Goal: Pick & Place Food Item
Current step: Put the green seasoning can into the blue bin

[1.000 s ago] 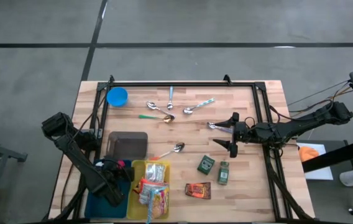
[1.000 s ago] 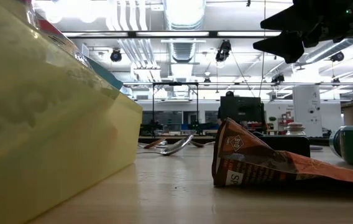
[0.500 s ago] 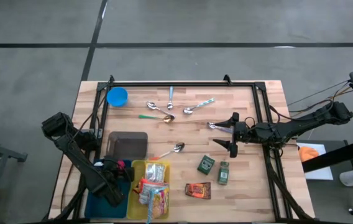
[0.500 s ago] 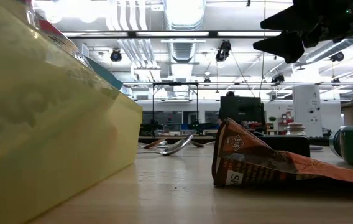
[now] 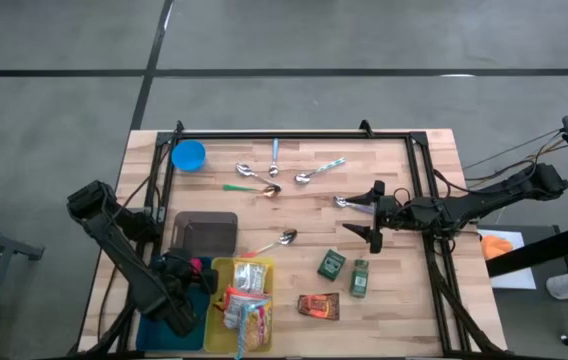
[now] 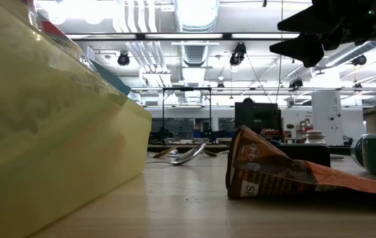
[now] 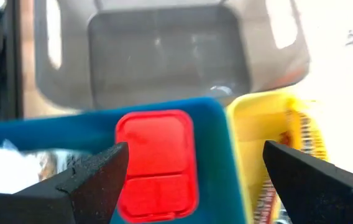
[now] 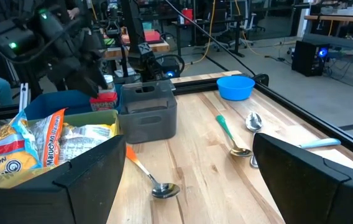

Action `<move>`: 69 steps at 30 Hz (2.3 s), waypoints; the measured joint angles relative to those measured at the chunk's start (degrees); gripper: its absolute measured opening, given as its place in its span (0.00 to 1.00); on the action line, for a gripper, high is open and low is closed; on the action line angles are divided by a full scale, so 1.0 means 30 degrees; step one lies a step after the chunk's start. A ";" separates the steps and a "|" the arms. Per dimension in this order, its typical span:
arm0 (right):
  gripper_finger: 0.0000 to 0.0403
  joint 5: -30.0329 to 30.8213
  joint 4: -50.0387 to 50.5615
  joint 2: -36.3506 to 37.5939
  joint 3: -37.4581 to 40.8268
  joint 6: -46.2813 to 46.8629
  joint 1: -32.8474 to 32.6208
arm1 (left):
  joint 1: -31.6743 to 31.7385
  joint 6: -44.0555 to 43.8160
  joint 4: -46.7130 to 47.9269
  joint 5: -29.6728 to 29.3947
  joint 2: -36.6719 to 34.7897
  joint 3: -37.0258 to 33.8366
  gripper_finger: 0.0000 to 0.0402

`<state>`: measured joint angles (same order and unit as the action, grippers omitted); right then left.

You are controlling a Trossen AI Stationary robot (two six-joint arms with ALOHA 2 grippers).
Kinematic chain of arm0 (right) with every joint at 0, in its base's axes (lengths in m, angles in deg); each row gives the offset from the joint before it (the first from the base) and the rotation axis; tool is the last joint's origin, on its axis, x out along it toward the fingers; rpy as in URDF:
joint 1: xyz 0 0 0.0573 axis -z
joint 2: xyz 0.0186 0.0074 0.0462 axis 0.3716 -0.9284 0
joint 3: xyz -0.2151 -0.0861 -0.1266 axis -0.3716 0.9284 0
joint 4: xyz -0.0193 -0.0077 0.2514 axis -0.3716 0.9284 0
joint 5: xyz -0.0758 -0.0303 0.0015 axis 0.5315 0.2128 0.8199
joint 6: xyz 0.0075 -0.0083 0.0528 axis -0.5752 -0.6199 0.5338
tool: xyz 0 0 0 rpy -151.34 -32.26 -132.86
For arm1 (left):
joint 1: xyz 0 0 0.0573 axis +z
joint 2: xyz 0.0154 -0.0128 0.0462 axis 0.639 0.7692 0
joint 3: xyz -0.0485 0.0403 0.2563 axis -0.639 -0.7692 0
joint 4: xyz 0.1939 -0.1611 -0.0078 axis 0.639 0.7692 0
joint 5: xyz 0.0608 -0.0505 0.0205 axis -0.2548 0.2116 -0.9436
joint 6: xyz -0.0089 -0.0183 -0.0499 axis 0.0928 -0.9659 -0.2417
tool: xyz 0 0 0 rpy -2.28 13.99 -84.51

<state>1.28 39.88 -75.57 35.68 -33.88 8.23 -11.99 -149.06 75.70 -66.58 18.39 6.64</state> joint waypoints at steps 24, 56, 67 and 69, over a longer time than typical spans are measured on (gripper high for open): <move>0.87 0.0007 0.0000 0.0007 0.0000 0.0000 -0.0007 | 0.5443 1.3291 0.1814 -0.7326 -0.0020 0.5684 0.92; 0.87 -0.0001 0.0007 -0.0007 0.0000 0.0000 -0.0007 | 1.3202 3.4261 -1.3187 -0.1140 0.0048 0.4794 0.82; 0.87 0.0007 0.0022 -0.0007 0.0000 0.0000 -0.0007 | 1.2483 3.1059 -1.6506 0.0235 0.1183 0.3701 0.82; 0.87 0.0007 0.0015 -0.0007 0.0000 0.0000 -0.0004 | 1.2286 3.0406 -1.6850 0.0354 0.1819 0.3759 0.82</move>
<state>1.30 39.93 -75.60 35.68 -33.88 8.22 24.87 -57.85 25.15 -65.52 23.85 17.92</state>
